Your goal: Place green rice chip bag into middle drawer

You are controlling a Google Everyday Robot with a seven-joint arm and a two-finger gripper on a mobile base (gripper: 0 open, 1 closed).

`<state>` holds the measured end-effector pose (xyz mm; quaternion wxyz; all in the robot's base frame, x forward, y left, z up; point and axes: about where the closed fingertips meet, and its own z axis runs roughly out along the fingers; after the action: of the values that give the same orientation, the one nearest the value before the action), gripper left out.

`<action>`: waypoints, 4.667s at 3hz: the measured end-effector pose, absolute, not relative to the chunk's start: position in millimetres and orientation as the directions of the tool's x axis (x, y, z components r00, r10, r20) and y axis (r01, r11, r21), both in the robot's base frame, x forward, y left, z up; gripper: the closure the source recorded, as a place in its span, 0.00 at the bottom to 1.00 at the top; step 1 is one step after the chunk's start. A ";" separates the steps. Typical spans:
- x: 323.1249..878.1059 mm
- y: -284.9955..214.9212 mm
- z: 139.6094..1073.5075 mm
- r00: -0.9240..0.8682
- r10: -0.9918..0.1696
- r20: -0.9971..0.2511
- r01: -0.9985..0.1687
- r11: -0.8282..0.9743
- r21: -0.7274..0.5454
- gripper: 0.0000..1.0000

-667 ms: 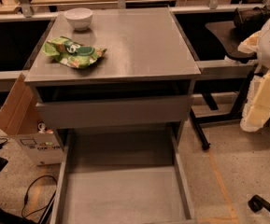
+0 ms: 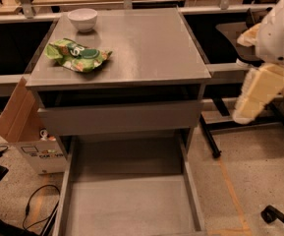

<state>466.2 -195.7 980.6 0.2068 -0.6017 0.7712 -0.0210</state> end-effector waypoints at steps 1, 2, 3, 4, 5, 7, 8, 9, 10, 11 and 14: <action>519.7 -152.1 997.9 -0.113 -0.891 -0.440 -0.900 0.279 -0.334 0.00; 572.2 -101.8 1011.8 -0.052 -0.787 -0.615 -0.882 0.324 -0.341 0.00; 585.9 -91.8 1018.7 -0.035 -0.754 -0.656 -0.869 0.347 -0.353 0.00; 593.2 -79.6 1015.4 -0.029 -0.749 -0.662 -0.871 0.344 -0.350 0.00; 626.3 -38.5 1007.4 -0.015 -0.705 -0.709 -0.879 0.346 -0.327 0.00; 706.1 76.6 977.2 -0.036 -0.601 -0.798 -0.900 0.366 -0.235 0.00; 730.8 132.0 955.5 -0.074 -0.557 -0.827 -0.911 0.376 -0.172 0.00; 751.6 172.6 932.3 -0.131 -0.545 -0.828 -0.909 0.400 -0.119 0.00; 775.6 205.9 903.5 -0.217 -0.521 -0.826 -0.898 0.438 -0.041 0.02; 783.8 218.9 885.4 -0.256 -0.511 -0.820 -0.892 0.452 -0.003 0.24; 835.4 275.9 853.9 -0.186 -0.506 -0.842 -0.909 0.414 -0.048 0.93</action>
Offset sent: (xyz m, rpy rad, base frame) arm 0.1754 0.1533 0.0597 0.6333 -0.2950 0.0805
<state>835.4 275.9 853.9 0.4156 -0.4838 0.7310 0.2424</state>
